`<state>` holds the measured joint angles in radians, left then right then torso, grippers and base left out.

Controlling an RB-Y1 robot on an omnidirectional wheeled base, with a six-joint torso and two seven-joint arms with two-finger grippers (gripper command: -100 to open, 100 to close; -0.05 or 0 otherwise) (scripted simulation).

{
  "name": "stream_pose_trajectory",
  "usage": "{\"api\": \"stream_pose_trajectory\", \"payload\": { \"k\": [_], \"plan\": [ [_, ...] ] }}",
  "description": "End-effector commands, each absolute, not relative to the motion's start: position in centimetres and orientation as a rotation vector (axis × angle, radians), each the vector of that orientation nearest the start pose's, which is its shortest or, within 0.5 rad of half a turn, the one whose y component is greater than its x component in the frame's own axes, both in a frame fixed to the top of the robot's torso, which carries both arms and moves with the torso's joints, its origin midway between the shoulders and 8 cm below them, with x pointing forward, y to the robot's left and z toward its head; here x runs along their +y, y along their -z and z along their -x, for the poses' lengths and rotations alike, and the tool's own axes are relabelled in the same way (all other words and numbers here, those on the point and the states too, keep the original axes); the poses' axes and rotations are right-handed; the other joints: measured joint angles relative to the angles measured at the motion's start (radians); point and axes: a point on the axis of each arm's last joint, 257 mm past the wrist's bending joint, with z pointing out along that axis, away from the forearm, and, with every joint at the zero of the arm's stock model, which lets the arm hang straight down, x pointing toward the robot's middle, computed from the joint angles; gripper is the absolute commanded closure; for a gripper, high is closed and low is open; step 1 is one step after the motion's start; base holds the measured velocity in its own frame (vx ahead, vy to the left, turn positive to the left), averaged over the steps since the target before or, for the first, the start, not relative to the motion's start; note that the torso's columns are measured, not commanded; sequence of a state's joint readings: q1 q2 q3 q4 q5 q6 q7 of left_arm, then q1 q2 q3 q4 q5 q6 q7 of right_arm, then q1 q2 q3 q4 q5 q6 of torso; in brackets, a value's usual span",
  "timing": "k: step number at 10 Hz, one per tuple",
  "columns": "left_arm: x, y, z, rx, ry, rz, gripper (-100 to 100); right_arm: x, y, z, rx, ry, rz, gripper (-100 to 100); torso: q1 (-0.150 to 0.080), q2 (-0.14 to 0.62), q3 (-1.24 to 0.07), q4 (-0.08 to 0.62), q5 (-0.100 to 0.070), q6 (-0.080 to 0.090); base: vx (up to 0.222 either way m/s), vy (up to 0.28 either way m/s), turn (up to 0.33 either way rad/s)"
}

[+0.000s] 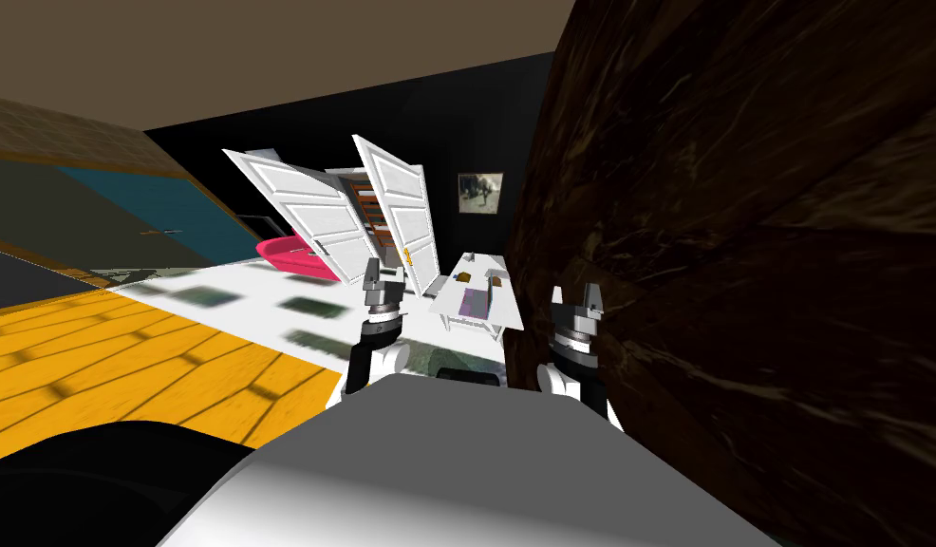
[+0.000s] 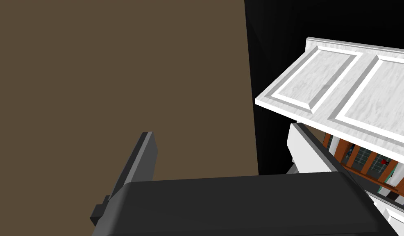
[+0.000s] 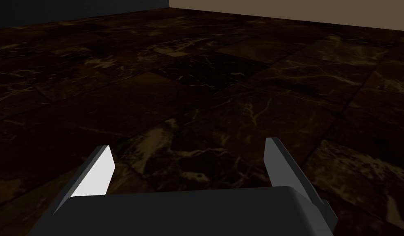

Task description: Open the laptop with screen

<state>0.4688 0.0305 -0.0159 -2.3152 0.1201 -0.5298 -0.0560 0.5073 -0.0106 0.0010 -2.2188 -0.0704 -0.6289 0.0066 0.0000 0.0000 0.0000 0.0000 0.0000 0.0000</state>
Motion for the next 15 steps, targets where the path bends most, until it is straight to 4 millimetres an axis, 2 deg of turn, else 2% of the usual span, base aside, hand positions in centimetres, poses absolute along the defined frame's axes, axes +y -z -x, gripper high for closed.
{"api": "stream_pose_trajectory", "payload": {
  "k": [1,9,10,12,15],
  "plan": [
    [28.0,-5.5,-33.2,0.513,1.375,0.620,0,-28.8,-1.9,-33.1,0.531,-1.347,-0.644,0,0.000,0.040,-0.082,0.041,0.000,0.000,0.000,0.000,0.000],
    [28.0,-5.5,-33.2,0.512,1.375,0.619,0,-28.8,-1.9,-33.1,0.531,-1.347,-0.644,0,0.000,0.618,-1.234,0.617,0.000,0.000,0.000,0.000,0.000],
    [28.0,-5.5,-33.2,0.512,1.375,0.619,0,-28.4,-1.8,-33.3,0.570,-1.334,-0.617,-100,0.000,0.691,-1.382,0.691,0.000,0.000,0.014,0.012,-0.011],
    [28.0,-5.5,-33.2,0.513,1.375,0.620,0,-27.9,-1.4,-33.6,0.633,-1.301,-0.574,-100,0.001,0.734,-1.471,0.734,0.000,0.000,0.021,0.030,-0.023],
    [28.0,-5.5,-33.2,0.513,1.375,0.620,0,-27.3,-0.6,-34.3,0.738,-1.215,-0.497,-100,0.001,0.738,-1.476,0.738,0.000,0.000,0.031,0.057,-0.031]
  ]
}}
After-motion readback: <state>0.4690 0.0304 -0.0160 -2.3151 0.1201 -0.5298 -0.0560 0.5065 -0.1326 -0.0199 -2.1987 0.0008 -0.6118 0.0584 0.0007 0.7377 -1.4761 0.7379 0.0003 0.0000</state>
